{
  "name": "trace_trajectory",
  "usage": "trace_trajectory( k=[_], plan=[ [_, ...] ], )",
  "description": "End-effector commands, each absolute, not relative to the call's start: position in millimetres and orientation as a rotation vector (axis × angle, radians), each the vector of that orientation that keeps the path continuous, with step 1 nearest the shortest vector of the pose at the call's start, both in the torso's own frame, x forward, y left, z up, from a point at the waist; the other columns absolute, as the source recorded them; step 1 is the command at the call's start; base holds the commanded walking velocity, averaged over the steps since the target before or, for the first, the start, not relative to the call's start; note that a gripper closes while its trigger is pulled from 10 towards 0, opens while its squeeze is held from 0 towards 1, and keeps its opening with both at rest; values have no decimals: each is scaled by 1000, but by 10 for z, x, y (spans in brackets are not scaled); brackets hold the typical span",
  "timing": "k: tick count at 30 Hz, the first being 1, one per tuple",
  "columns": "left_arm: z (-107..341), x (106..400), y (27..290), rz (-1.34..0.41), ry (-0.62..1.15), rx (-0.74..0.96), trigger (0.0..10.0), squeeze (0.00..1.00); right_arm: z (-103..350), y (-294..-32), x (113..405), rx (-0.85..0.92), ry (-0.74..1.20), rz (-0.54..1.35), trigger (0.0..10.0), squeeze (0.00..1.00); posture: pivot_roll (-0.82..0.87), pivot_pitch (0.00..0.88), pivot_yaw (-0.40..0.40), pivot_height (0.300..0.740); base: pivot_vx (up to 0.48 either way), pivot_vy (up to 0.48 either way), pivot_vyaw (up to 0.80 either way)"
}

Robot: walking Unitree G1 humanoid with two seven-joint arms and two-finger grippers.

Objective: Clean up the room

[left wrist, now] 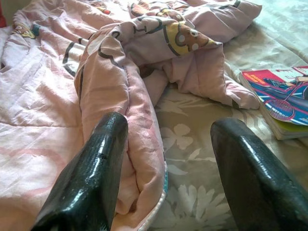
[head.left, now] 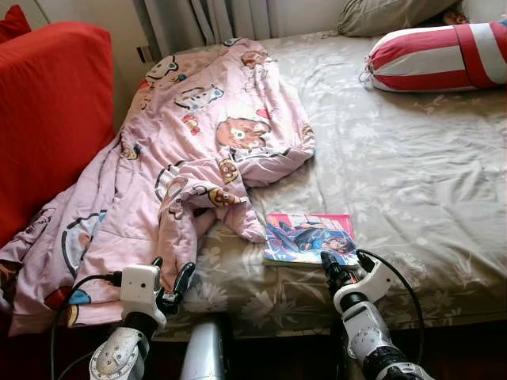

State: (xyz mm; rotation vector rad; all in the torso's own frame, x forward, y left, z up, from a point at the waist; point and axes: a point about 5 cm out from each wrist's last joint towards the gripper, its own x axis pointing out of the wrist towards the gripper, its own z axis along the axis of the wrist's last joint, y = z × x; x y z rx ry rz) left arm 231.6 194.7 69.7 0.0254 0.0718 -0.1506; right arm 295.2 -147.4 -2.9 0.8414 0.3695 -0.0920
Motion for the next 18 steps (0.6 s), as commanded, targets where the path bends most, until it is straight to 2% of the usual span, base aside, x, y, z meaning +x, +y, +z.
trace_trajectory(
  k=[1,11,18],
  plan=[
    [698,2279,1980,-154,89,39,10000,0,-57,-1403,2939,870,402,-93,10000,0,217,86,132,538,0,0,0],
    [694,2269,1972,-156,94,40,10000,0,-161,-1381,2849,869,478,-134,10000,0,222,87,126,538,0,0,0],
    [703,2252,1966,-156,94,43,10000,0,-100,-1367,2902,940,420,-115,10000,0,229,95,128,538,0,0,0]
  ],
)
